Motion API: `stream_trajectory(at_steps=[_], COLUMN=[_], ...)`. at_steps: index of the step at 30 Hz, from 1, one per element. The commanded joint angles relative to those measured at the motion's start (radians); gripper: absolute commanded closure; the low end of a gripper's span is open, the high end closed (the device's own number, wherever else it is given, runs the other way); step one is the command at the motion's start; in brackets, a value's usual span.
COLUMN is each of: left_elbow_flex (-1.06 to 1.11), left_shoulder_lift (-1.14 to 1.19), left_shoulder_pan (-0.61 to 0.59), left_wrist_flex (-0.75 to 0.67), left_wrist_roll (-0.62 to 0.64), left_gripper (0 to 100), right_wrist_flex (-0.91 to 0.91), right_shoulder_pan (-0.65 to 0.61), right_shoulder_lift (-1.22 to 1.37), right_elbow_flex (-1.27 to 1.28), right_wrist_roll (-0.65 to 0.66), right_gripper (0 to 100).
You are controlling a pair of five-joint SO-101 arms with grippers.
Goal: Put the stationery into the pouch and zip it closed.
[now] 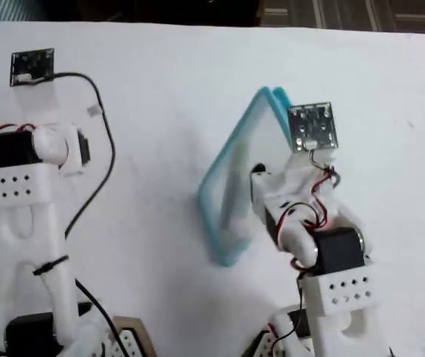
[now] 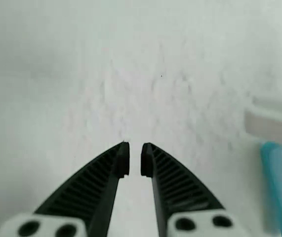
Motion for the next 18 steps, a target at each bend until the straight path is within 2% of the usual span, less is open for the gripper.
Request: stream_trajectory(at_steps=[1, 5, 8, 12, 18], left_elbow_flex=[-0.001, 0.021, 0.061, 0.209, 0.644], left_shoulder_lift=[-0.020, -0.020, -0.078, -0.338, -0.775], left_shoulder_pan=[0.002, 0.002, 0.000, 0.000, -0.003], left_wrist_flex=[-0.017, -0.020, -0.032, -0.137, -0.367], left_wrist_roll=[-0.008, -0.008, -0.009, -0.077, -0.201], left_gripper=[92, 92, 94, 97, 97], right_wrist_flex=[0.070, 0.114, 0.113, 0.108, 0.111], right_shoulder_pan=[0.015, 0.128, 0.266, 0.441, 0.599], right_shoulder_lift=[-0.042, -0.067, -0.071, -0.071, -0.071], right_elbow_flex=[-0.107, -0.175, -0.176, -0.181, -0.181], right_wrist_roll=[0.009, 0.020, 0.106, 0.173, 0.239], right_gripper=[58.6, 58.5, 58.5, 58.5, 58.7])
